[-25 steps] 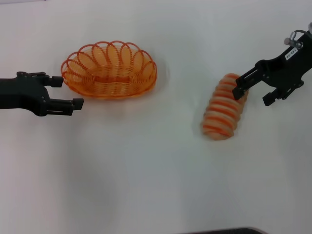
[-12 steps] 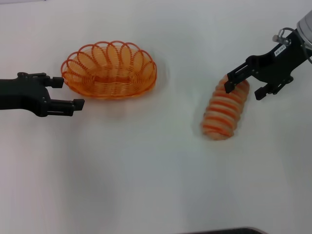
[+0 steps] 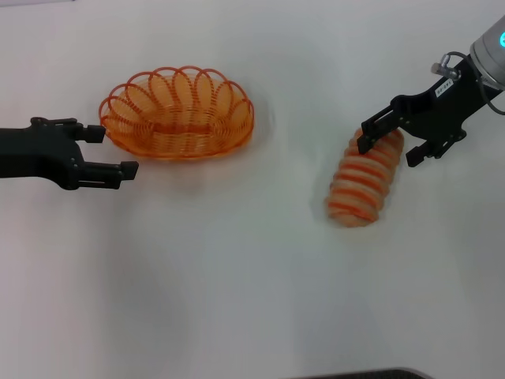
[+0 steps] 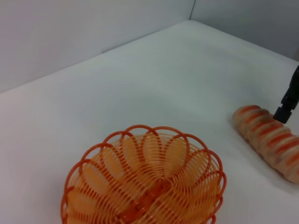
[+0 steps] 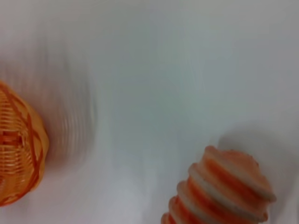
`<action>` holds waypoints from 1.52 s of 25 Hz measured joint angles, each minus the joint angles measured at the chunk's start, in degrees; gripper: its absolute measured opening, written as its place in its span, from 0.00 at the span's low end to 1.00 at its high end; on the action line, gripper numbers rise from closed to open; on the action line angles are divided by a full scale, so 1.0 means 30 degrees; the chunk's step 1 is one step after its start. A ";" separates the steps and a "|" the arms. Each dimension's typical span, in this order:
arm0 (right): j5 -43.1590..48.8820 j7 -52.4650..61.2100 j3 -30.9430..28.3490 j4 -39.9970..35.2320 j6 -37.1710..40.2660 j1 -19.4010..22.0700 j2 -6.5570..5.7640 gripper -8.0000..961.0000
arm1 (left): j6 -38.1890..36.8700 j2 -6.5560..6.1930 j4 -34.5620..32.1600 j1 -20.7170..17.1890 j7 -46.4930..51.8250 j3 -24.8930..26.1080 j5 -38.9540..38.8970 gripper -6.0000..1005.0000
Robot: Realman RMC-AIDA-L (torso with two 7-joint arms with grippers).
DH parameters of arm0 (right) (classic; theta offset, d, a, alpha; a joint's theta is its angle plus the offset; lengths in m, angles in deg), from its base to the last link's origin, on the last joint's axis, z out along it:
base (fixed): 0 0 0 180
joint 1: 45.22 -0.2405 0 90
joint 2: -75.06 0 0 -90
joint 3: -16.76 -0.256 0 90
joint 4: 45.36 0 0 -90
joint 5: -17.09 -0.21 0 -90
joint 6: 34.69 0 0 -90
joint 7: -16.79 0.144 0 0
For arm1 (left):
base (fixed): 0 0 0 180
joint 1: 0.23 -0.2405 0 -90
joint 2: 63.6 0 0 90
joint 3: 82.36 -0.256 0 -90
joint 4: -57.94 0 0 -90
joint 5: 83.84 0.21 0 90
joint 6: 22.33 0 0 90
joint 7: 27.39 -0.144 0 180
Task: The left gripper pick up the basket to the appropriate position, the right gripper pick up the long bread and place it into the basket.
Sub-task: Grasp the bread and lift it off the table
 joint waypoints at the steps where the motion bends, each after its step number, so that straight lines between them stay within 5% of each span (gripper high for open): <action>1: 0.0000 0.0022 0.0000 0.0023 -0.0083 -0.0003 0.0000 0.90 | 0.0030 0.0000 0.0003 -0.0001 -0.0002 -0.0094 0.0000 0.88; 38: 0.0034 0.0316 -0.0001 0.1642 -0.1758 -0.0364 0.0088 0.87 | -0.0082 0.0031 -0.0047 -0.0183 -0.0013 -0.0220 -0.0035 0.88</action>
